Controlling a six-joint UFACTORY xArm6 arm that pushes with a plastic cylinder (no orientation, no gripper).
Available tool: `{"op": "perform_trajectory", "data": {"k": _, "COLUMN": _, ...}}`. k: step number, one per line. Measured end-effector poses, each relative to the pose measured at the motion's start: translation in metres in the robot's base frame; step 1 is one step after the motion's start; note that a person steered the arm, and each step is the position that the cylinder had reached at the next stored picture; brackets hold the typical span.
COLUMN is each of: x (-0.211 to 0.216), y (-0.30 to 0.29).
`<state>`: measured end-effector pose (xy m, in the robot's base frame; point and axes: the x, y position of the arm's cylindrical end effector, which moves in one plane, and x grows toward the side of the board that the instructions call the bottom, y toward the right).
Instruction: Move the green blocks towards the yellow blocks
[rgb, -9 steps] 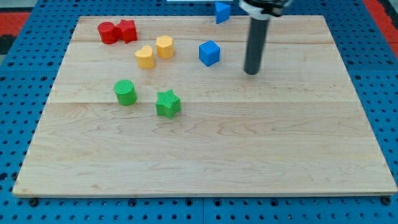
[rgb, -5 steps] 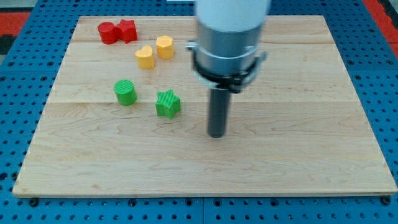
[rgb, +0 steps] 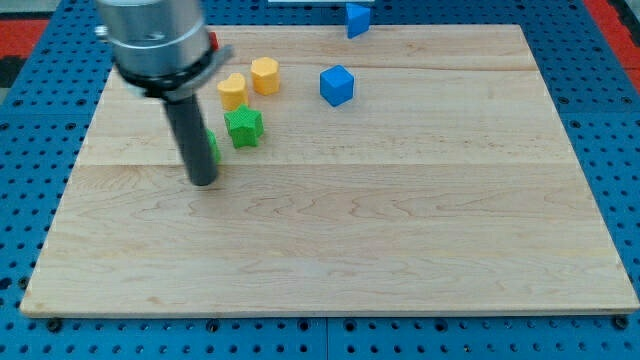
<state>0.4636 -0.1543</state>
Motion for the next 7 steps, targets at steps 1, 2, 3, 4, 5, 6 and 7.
{"op": "perform_trajectory", "data": {"k": 1, "x": -0.015, "y": -0.035}}
{"op": "perform_trajectory", "data": {"k": 2, "x": -0.021, "y": -0.055}}
{"op": "perform_trajectory", "data": {"k": 3, "x": -0.021, "y": -0.081}}
{"op": "perform_trajectory", "data": {"k": 4, "x": -0.021, "y": -0.11}}
{"op": "perform_trajectory", "data": {"k": 5, "x": -0.023, "y": -0.121}}
{"op": "perform_trajectory", "data": {"k": 6, "x": -0.024, "y": -0.125}}
{"op": "perform_trajectory", "data": {"k": 7, "x": -0.024, "y": -0.125}}
